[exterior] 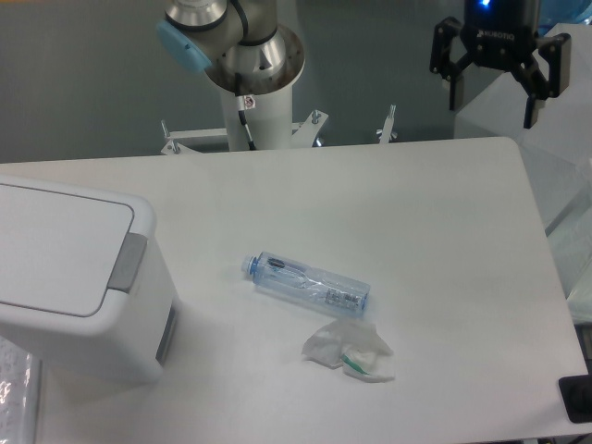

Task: Open the trash can
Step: 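Move the gripper down toward the white trash can's lid edge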

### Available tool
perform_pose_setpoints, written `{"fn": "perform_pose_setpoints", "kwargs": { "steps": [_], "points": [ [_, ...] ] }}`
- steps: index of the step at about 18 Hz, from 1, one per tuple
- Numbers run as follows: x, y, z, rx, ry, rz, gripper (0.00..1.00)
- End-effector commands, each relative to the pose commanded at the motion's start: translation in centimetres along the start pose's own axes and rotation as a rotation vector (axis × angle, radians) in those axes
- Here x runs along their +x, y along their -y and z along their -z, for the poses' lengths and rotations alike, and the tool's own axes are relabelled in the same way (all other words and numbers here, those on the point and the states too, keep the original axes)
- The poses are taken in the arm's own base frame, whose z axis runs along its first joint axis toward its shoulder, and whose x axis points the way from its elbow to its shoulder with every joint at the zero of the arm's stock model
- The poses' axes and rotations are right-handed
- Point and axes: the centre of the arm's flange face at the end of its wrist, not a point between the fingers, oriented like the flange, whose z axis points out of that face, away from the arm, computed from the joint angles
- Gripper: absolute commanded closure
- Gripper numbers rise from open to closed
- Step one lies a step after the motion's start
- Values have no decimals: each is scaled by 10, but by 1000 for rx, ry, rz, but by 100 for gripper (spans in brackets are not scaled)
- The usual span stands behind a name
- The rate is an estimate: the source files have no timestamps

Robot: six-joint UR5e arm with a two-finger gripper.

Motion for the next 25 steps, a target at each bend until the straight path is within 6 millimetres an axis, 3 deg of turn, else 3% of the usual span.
{"fn": "perform_pose_setpoints", "kwargs": {
  "steps": [4,8,10,13,16,21,25],
  "points": [
    [-1,8,-6,4,-8,51,0],
    [7,58,-24,45,4,151,0],
    [7,75,-38,62,3,309,0],
    [13,124,-57,131,19,518,0],
    [20,145,-70,171,27,671,0],
    [47,191,-81,190,-30,812,0],
    [71,222,-74,209,-65,840,0]
  ]
}}
